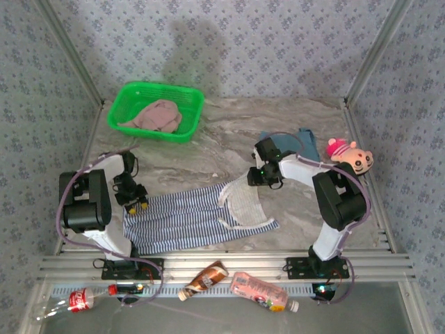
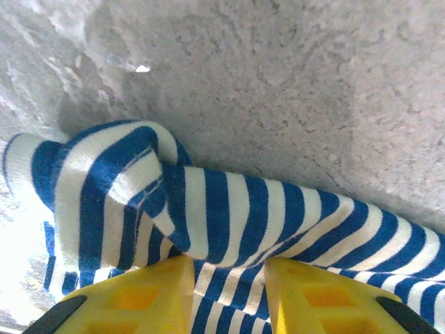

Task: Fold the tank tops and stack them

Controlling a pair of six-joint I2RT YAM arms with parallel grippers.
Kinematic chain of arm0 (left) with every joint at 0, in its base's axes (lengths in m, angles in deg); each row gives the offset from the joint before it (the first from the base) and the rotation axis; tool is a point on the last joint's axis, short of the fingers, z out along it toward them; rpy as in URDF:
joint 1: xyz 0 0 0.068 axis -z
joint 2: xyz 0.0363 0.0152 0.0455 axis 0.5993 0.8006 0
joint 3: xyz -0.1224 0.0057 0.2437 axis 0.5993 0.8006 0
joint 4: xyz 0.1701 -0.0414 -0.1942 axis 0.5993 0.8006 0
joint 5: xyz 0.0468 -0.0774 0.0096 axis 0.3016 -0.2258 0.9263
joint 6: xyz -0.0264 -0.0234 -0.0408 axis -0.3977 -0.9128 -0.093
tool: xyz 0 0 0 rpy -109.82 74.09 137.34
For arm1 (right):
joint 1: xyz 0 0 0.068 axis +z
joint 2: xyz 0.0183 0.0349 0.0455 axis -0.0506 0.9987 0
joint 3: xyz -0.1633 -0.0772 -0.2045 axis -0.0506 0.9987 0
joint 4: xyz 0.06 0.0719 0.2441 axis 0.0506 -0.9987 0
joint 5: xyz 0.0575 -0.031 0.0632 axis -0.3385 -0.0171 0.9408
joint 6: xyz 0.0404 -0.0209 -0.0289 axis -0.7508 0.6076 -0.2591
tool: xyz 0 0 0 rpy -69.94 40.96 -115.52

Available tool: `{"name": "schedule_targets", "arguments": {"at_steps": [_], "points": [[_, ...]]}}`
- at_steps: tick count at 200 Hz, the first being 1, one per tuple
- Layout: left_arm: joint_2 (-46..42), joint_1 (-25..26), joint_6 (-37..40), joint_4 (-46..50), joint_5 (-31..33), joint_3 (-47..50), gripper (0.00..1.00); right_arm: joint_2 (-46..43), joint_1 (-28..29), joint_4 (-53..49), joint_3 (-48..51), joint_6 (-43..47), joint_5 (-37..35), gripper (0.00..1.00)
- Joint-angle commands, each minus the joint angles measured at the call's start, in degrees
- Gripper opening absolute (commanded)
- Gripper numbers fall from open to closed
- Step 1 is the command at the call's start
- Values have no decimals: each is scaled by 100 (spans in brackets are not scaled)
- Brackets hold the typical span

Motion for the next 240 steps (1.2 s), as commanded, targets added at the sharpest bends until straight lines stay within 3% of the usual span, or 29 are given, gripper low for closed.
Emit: {"name": "schedule_targets", "arguments": {"at_steps": [1,39,53,77,149,184,240], "points": [[-22,-60,64,24,96,108,33,-44,-59,-153,253,-117,-94,34],[-173,-43,20,123,-109,13,33,-505,-35,180,95,-120,-115,32],[-247,-25,22,196,-110,-51,33,-552,15,127,-205,-167,-144,37],[-353,-17,25,291,-110,-144,33,-264,94,-70,-573,-365,-444,42],[-234,-16,90,117,-86,39,34,496,268,750,-960,192,-639,37],[-140,-13,117,45,-91,123,34,940,209,-4,-1421,371,-309,33],[-36,-15,160,42,-105,57,34,519,230,-743,-1139,513,-211,27]]}}
